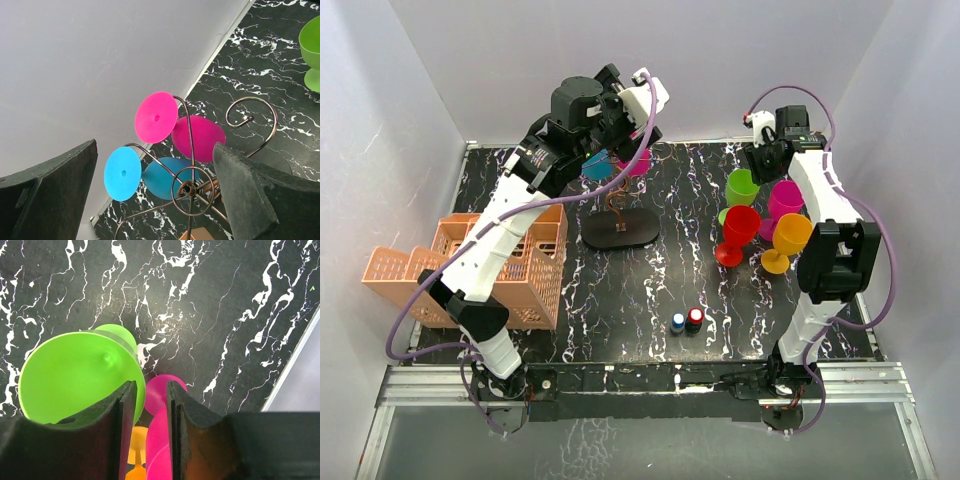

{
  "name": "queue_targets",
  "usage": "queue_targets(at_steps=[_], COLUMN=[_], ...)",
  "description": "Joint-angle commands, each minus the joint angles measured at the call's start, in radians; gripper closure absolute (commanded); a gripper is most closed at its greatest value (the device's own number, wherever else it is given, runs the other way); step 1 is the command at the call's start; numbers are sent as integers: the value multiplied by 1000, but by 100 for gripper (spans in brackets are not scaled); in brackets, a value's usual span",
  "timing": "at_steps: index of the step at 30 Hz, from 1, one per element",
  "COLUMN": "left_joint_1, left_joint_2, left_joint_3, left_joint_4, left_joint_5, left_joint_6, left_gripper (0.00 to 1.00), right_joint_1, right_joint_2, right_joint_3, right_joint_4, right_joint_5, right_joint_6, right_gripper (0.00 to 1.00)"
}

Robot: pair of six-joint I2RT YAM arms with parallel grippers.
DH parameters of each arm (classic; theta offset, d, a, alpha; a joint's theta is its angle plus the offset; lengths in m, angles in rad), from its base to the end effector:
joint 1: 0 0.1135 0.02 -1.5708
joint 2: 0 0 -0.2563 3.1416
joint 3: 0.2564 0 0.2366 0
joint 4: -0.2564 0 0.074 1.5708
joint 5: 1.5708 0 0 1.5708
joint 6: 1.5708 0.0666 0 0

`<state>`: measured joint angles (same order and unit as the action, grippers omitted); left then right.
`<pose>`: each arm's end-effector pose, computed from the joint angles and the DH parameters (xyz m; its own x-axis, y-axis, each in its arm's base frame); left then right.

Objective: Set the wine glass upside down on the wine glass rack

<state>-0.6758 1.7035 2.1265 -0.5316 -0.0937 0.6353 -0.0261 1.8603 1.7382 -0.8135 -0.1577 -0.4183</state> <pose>0.2984 -0.2312 0.5010 0.2584 0.5501 -0.7941 0.4930 0.6318 0.5981 0.4107 -0.0003 0.2783 -0.7079 -0.3828 -0.5935 -0.3884 0.9129 -0.1255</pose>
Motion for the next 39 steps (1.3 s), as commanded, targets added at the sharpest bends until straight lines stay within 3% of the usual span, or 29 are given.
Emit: queue_targets(at_steps=[1, 4, 12, 19, 25, 34, 39], left_joint_1=[5, 5, 5, 24, 25, 25, 25], left_joint_2=[-30, -35, -45, -58, -60, -4, 13], left_joint_3=[-11, -19, -34, -54, -33, 48, 58], left_joint_4=[16, 21, 34, 74, 24, -4, 3], left_joint_5=[-24, -34, -65, -118, -71, 86, 172], left_joint_6=[11, 13, 6, -28, -81, -388, -598], left_gripper=[3, 3, 3, 3, 3, 5, 8], right_joint_1=[3, 3, 1, -36, -41, -40, -40], right_joint_2=[19, 29, 40, 21, -77, -299, -333], right_joint_3=[31, 37, 92, 275, 273, 104, 142], right_joint_4=[-2, -3, -9, 34, 182, 513, 502], right_joint_5=[-24, -28, -60, -156, -216, -423, -516], right_joint_6=[-4, -3, 4, 68, 164, 396, 469], right_gripper=[67, 71, 92, 92, 92, 92, 92])
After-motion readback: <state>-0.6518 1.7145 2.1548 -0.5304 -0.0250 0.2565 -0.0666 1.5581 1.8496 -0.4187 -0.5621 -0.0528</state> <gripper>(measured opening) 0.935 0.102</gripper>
